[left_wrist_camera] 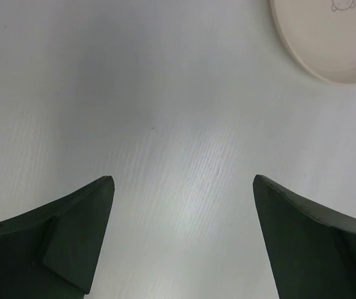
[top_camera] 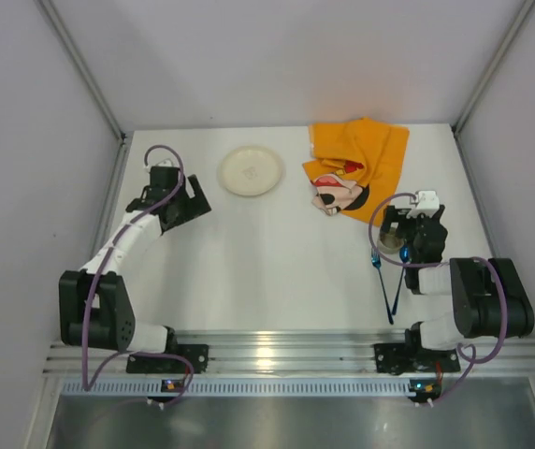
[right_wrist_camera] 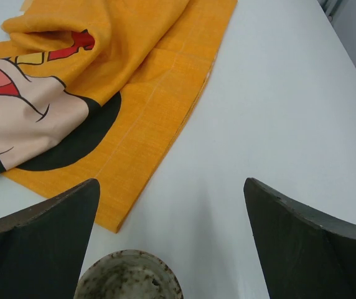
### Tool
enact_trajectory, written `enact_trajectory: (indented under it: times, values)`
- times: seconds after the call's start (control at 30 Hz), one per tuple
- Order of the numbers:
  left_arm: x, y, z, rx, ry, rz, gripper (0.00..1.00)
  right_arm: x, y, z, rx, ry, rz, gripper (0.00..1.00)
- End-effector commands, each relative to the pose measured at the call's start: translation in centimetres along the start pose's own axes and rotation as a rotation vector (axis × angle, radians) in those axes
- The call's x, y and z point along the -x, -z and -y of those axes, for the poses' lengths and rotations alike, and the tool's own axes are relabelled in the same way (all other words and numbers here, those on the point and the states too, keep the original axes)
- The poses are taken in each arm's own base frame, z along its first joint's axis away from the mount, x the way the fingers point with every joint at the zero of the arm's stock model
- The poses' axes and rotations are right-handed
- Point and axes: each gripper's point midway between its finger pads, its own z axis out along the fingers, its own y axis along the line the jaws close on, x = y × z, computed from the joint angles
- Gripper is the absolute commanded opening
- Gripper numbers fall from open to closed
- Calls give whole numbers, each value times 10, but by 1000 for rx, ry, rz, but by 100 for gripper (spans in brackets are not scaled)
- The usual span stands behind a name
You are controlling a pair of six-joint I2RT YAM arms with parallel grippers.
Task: Set the dinner table for one person
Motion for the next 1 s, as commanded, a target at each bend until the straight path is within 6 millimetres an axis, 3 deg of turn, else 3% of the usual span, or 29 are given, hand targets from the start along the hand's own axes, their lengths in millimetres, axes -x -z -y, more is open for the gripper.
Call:
enact_trajectory:
  times: [0.0,0.1,0.2,0.3,0.37,0.5,0.57,0.6,0.8,0.87,0.9,0.93,0.97]
  values:
    - [-2,-3,9,-12,35,-59,99,25,-4,-3,10,0,95,100]
    - [15,-9,28,-43,35,-56,99,24,-4,-3,10,0,93,100]
    - [11,-26,37,-28,32,-101,99,24,-4,-3,10,0,92,100]
    - [16,-39,62,-78,14,-119,99,24,-4,-3,10,0,95,100]
    - [9,-55,64,-70,3,-156,99,24,-4,-2,8,0,92,100]
    - [21,-79,84,-66,-30,-152,99,24,-4,-2,8,0,92,100]
    - [14,-101,83,-42,-40,-186,97,24,-4,-2,8,0,93,100]
    - [25,-107,86,-23,-45,-155,97,24,-4,2,-16,-1,91,100]
    - [19,-160,91,20,-35,-200,92,24,-5,7,-46,-19,85,100]
    - [19,-169,92,35,-26,-209,89,24,-6,7,-49,-17,85,100]
    - [27,-173,97,28,-22,-192,86,24,-5,17,-104,-21,84,100]
    - [22,-182,95,41,-19,-206,84,31,-4,7,-109,-27,99,100]
    - [22,-185,96,41,-18,-206,80,27,-1,9,-151,-18,70,100]
